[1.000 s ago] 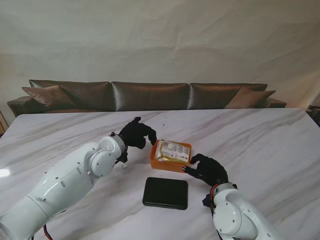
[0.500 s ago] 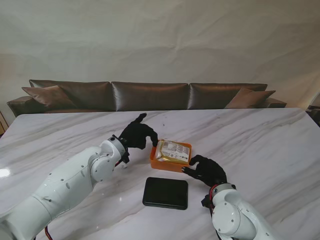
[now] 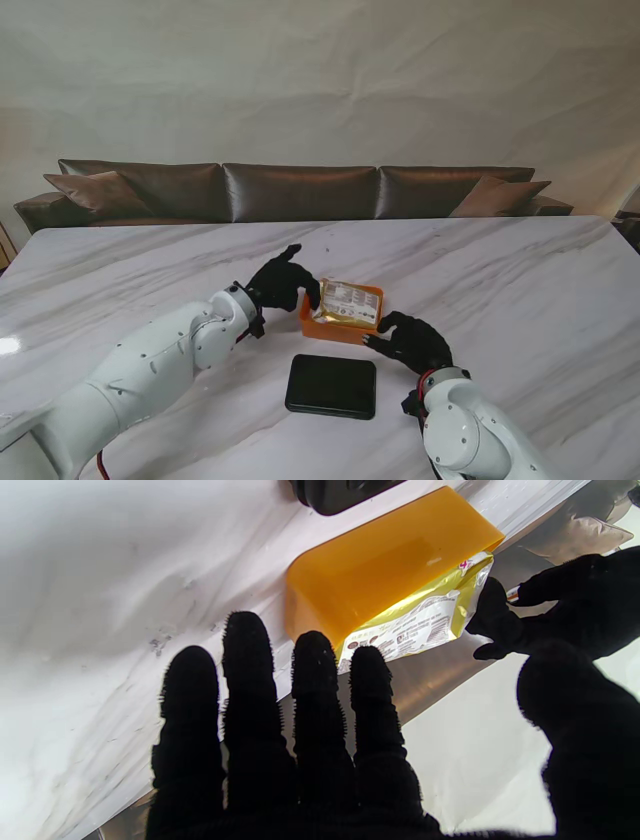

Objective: Refill a tissue box and feed the first sheet

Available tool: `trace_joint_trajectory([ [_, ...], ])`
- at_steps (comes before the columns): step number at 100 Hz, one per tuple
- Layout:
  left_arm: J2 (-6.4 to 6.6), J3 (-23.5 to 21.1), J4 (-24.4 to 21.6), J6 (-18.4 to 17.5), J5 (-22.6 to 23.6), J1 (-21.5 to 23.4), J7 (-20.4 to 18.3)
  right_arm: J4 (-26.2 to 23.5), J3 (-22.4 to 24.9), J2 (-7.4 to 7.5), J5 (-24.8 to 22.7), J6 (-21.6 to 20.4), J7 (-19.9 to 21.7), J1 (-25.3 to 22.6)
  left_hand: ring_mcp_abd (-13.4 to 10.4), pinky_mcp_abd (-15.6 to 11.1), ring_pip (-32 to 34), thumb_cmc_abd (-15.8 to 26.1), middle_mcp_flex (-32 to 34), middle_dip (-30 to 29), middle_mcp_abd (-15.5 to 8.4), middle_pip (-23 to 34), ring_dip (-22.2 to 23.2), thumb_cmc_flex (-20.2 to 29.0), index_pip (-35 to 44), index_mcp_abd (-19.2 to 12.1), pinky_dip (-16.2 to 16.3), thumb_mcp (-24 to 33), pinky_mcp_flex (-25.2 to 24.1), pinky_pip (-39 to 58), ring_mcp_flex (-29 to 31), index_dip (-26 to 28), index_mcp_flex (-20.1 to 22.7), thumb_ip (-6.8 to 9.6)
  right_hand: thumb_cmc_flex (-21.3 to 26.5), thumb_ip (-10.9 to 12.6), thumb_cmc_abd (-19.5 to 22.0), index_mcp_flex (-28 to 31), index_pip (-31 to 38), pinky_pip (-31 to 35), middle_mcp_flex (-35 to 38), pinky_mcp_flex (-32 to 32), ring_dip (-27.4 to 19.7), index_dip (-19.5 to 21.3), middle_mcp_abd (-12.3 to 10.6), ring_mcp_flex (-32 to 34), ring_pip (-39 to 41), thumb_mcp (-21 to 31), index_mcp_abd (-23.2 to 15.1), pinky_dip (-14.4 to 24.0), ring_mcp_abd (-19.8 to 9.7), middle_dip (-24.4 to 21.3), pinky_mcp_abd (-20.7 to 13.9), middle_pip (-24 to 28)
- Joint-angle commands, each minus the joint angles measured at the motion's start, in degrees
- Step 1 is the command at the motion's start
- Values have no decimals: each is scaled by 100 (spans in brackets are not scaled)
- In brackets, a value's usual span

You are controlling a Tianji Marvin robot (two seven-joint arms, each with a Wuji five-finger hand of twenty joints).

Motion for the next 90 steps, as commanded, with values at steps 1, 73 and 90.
trace_joint_trajectory([
  [1,-107,40,177,-46,-110,-30,-104,-16,10,-13,-5,10,81,-39,77,-246,-42,-29,4,-92,68,-122,-72,123,-121,27,-52,396,15,6831,47,-135,-1,-65,28,21,-43,87,14,-89,70,-61,-51,61,-137,7,-94,-112,-118,-21,-105,48,-175,138],
  [73,107,946,279,271,558,-479,-425,161,-8,-38,170,-91,60,61,-47,778,-111,-605,-628,-219,-196,-509,-82,-746,-529,-128,-100,-64,-640,6540,-324,-137,-903,-889,32,17,-29,121,0,-208,102,-145,-66,79,-134,32,-123,-125,-98,-74,-103,74,-182,141],
  [90,47,1186,446,291,552,-623,-439,157,25,-44,211,-106,54,40,-70,892,-131,-1138,-746,-233,-223,-554,-87,-1213,-615,-129,-230,-594,-918,6261,-412,-148,-1045,-1675,43,16,-33,130,-2,-263,109,-198,-66,81,-128,38,-122,-127,-90,-92,-100,76,-188,141],
])
